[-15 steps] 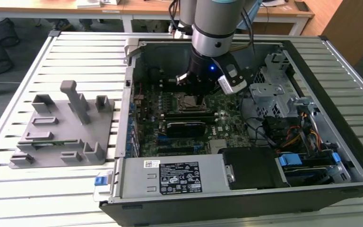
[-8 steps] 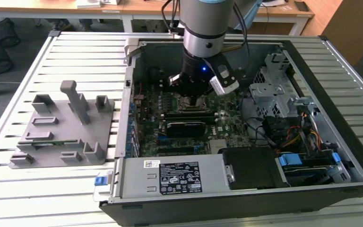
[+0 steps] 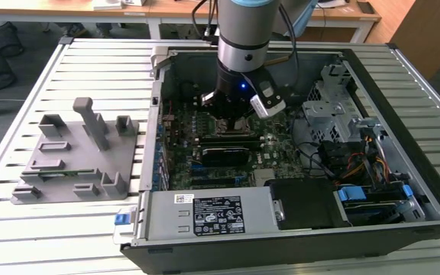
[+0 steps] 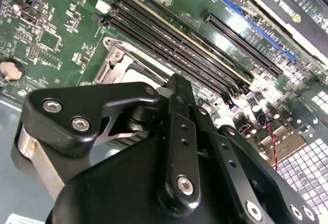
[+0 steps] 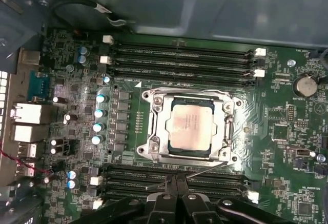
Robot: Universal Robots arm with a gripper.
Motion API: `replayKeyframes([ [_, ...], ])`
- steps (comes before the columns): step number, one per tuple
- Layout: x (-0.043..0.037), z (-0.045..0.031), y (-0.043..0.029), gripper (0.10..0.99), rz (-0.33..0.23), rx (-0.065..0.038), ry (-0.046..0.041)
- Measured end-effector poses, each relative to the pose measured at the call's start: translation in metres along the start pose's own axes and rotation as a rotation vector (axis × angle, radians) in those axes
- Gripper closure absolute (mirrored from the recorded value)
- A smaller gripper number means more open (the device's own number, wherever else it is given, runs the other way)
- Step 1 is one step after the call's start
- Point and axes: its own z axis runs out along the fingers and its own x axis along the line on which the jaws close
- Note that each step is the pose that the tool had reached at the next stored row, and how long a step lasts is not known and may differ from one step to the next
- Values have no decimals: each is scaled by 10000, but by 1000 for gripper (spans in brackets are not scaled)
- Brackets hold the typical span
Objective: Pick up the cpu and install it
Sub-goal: 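Install the second cpu locking lever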
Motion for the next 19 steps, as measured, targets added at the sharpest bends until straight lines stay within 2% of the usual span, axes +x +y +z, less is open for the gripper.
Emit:
replayKeyframes([
  [8,7,113,-7,980,0,0,8],
  [16,55,192,-15,980,0,-27,6],
  [19,64,213,-21,980,-2,-115,0],
])
